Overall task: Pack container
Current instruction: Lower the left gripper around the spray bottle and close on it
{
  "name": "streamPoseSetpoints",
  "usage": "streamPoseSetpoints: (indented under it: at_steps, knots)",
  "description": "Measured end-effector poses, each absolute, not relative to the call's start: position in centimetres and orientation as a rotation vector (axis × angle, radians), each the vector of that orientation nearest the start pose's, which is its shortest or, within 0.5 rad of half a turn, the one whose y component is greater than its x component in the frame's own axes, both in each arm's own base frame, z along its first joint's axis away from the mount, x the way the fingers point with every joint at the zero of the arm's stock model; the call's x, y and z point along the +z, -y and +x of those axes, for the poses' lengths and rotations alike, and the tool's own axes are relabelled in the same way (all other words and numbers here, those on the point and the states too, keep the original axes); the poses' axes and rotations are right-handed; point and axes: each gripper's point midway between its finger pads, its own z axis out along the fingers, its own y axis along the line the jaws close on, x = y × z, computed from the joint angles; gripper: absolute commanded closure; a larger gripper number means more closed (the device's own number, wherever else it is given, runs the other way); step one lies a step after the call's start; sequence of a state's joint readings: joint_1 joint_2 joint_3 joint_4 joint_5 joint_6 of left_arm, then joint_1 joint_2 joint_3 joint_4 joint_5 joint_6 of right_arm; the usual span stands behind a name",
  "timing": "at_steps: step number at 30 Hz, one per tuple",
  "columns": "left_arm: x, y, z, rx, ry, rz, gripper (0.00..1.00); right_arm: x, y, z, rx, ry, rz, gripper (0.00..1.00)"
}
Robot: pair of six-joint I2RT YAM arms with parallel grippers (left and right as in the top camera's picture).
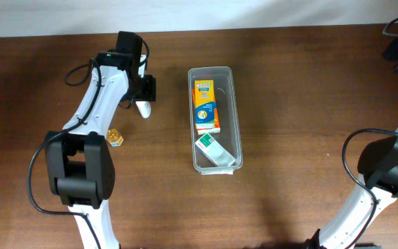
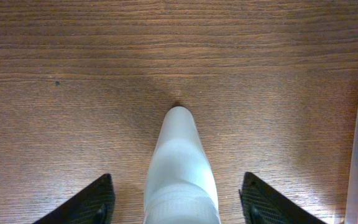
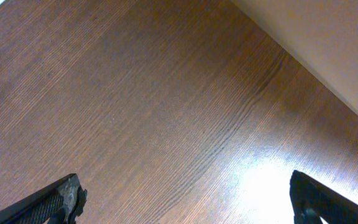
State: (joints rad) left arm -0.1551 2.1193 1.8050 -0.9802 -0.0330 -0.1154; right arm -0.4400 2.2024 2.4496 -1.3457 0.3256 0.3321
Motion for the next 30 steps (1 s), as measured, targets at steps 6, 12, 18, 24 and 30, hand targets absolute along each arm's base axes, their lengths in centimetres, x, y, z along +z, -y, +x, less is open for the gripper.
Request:
streamPoseSetpoints:
  at_steps: [6, 12, 18, 24, 30]
  knots:
    - [8.36, 6.80, 47.14, -0.007, -2.863, 0.050, 0.46, 23.38, 26.56, 43.48, -0.470, -2.416, 1.095, 0.02]
    - [8.29, 6.75, 46.87, -0.005, -2.874, 0.051, 0.50, 23.38, 26.55, 43.48, -0.469, -2.416, 1.095, 0.02]
    - [8.23, 6.72, 46.68, -0.003, -2.882, 0.051, 0.58, 23.38, 26.55, 43.48, -0.469, -2.416, 1.095, 0.01]
    - [8.19, 6.70, 46.53, -0.001, -2.889, 0.054, 0.62, 23.38, 26.55, 43.48, -0.469, -2.416, 1.096, 0.02]
    - [8.19, 6.74, 46.53, -0.002, -2.889, 0.056, 0.70, 23.38, 26.55, 43.48, -0.469, -2.416, 1.096, 0.02]
